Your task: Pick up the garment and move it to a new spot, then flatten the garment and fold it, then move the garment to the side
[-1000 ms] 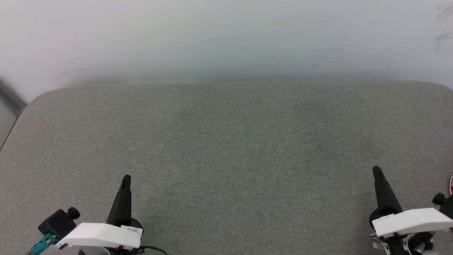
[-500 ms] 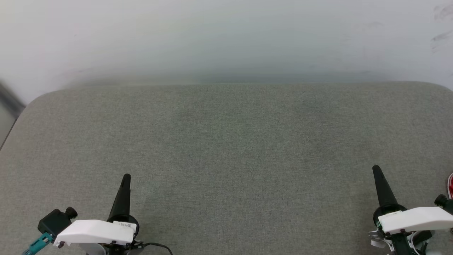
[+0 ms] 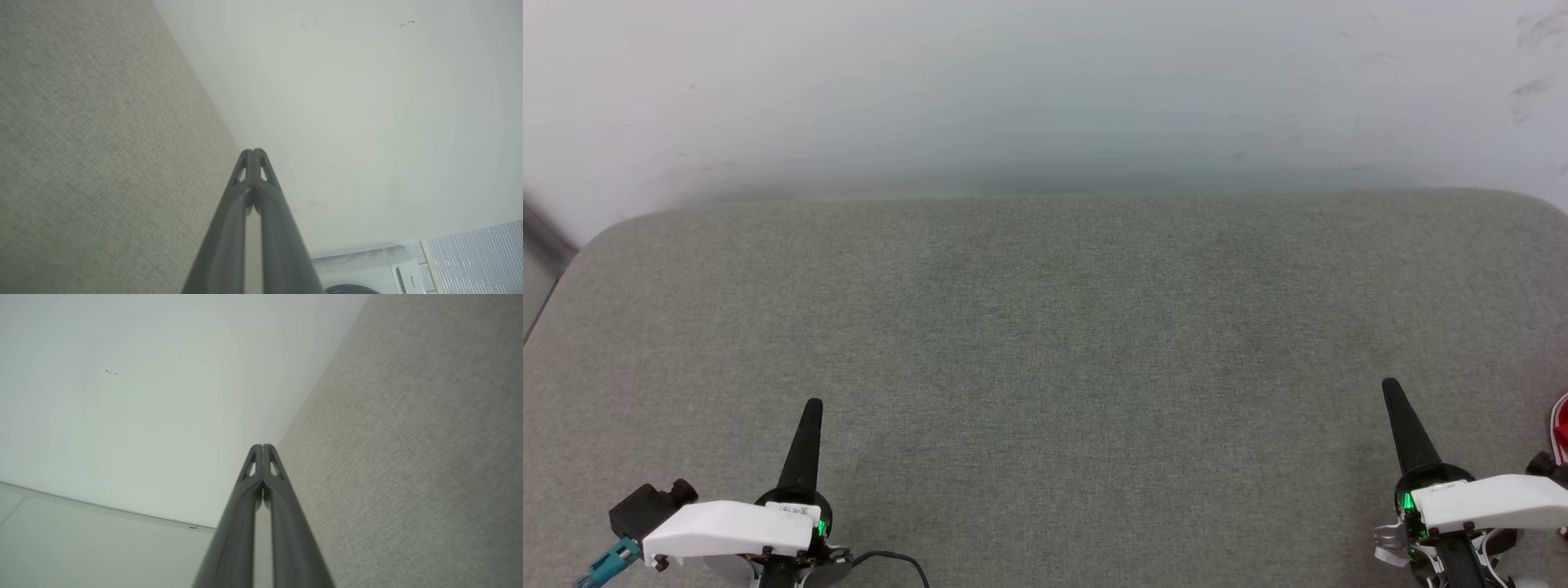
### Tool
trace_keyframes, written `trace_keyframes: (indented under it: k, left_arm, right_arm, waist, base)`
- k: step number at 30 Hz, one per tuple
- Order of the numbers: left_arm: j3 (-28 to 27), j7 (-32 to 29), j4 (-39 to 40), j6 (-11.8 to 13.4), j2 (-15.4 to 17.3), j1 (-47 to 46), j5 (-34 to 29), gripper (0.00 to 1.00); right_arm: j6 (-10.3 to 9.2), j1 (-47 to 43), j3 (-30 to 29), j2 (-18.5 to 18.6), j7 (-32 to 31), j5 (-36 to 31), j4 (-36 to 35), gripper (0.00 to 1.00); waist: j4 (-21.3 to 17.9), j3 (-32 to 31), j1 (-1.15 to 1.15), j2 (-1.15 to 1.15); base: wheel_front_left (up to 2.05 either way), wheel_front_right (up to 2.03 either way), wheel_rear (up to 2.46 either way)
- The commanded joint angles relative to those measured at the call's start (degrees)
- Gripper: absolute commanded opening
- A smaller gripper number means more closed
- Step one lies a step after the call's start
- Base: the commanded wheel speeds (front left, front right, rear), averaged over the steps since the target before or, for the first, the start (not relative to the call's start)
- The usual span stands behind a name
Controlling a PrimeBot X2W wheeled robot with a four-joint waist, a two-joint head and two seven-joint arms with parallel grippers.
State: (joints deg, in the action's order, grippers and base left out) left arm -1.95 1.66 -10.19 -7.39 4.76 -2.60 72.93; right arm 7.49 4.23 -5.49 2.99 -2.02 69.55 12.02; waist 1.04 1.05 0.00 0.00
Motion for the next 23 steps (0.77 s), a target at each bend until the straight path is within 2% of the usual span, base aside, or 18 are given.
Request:
trace_keyframes:
  k: [1, 23]
  left_arm:
    - [-0.14, -0.3, 0.14, -0.11, 0.26, -1.12, 0.76, 0.0]
    - [-1.24, -3.34, -1.85, -0.14, 0.07, -2.53, 11.1, 0.0]
  right_arm:
    - [0.0, 1.19, -0.16, -0.12, -0.07, 0.93, -0.18, 0.0]
    - [0.01, 1.89, -0.63, -0.16, -2.4, 11.87, 0.92, 0.0]
  waist:
    - [-0.01, -0.01, 0.0, 0.0]
    - [-0.46, -0.39, 0.0, 0.0]
  base:
    - [0.0, 0.0, 0.0]
    - [0.0, 0.0, 0.0]
